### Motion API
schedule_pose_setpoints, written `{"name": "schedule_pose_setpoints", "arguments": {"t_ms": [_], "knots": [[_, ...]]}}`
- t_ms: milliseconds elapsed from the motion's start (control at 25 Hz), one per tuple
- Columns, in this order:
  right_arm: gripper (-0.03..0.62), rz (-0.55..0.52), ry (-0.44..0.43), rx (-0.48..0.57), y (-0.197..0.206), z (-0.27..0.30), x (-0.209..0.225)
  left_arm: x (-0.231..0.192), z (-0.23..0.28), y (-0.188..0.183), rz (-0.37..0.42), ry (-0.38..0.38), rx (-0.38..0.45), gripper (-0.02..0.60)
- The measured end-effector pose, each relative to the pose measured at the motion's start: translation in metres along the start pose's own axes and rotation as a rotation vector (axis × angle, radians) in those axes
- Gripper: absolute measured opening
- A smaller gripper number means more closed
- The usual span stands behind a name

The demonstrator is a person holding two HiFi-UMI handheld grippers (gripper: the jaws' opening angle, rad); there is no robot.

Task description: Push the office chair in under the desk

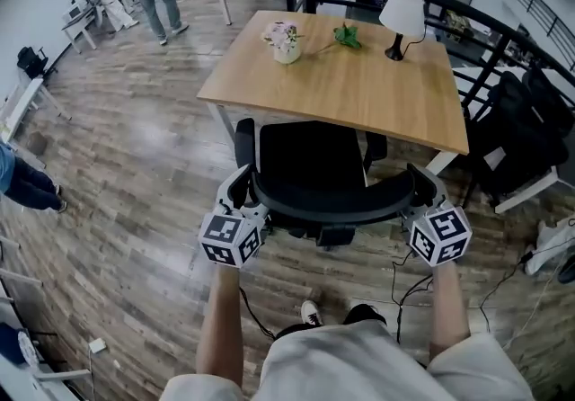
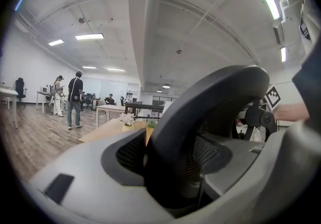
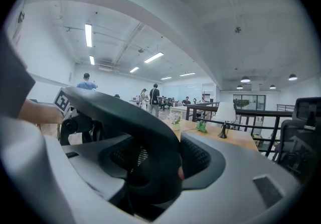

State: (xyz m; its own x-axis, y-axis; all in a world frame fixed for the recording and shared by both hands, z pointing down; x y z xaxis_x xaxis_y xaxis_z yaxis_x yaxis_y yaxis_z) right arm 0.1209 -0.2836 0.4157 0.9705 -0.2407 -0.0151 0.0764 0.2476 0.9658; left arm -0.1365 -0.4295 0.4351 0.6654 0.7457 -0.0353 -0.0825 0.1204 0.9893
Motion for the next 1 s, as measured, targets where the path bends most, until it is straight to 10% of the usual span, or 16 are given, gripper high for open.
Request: {"name": "schedule_pose_setpoints", "arguments": {"t_ms": [1000], "knots": [[0.253,-0.021,0.072,0.033,-0.017,0.080,0.067,-0.049,0.124,-0.018,0.016,0.097,-0.015,0.299]]}}
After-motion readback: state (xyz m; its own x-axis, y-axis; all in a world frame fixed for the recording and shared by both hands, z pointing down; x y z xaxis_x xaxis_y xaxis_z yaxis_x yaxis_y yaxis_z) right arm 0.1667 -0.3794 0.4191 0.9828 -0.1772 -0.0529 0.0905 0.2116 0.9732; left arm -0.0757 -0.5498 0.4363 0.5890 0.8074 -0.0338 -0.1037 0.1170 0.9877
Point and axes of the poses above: the fingertips, and each gripper's own axes: z forward along the fingers, x to its right, y out of its underside, the point moved 3 cm from there along -z, backward along the fingers, and after that the axes turned 10 degrees about -y, right-handed, at the moved point
